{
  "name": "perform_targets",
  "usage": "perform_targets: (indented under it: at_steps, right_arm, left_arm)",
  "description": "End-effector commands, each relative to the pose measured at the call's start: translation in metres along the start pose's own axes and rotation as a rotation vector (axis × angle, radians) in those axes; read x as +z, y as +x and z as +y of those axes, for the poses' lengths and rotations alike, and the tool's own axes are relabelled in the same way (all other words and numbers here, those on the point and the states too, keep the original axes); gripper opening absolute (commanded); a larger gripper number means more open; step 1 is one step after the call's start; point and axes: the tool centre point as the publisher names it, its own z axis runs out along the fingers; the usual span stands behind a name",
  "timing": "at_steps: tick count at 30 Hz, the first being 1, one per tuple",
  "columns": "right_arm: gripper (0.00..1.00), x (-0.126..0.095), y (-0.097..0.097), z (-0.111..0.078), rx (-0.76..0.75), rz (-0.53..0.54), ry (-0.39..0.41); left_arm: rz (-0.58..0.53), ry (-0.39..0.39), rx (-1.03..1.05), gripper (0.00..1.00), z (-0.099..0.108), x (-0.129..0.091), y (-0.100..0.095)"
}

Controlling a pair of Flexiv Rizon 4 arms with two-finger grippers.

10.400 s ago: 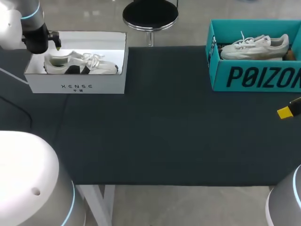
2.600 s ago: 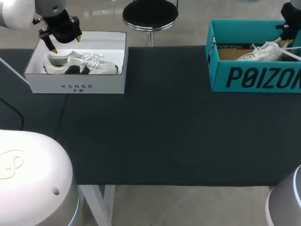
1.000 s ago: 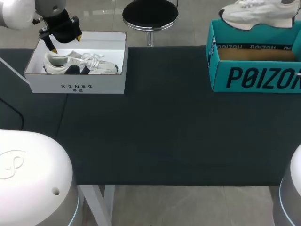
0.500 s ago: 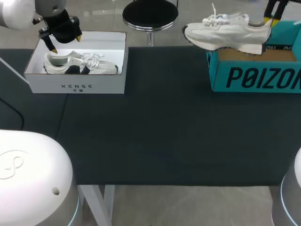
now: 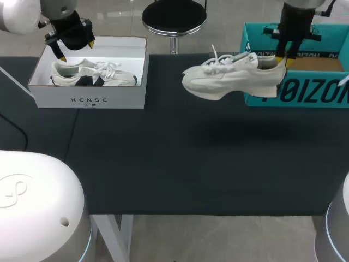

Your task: Take the shoe out of the shoebox, open the shoe tongue, remove and reinsert the insole, then place the shoe into the shoebox

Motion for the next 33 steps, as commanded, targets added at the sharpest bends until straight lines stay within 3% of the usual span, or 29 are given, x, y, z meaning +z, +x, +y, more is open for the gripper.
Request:
perform_targets:
  at_steps: [1, 7, 10, 13, 33]
  right_arm:
    - [0.00, 0.007, 0.016, -0.041, 0.036, -0.049, -0.589]
    - [0.00, 0.024, 0.018, -0.070, 0.131, -0.060, -0.574]
    - [0.00, 0.039, 0.021, -0.083, 0.144, -0.013, -0.544]
    - [0.00, 0.048, 0.024, -0.085, 0.151, 0.065, -0.485]
    - [0.00, 0.049, 0.029, -0.089, 0.155, 0.046, -0.476]
  left_arm:
    - [0.001, -0.001, 0.001, 1.00, 0.000, 0.000, 0.000]
    - [0.001, -0.001, 0.001, 1.00, 0.000, 0.000, 0.000]
    - [0.001, -0.001, 0.001, 1.00, 0.000, 0.000, 0.000]
    - [0.001, -0.001, 0.001, 1.00, 0.000, 0.000, 0.000]
    - [0.001, -0.001, 0.001, 1.00, 0.000, 0.000, 0.000]
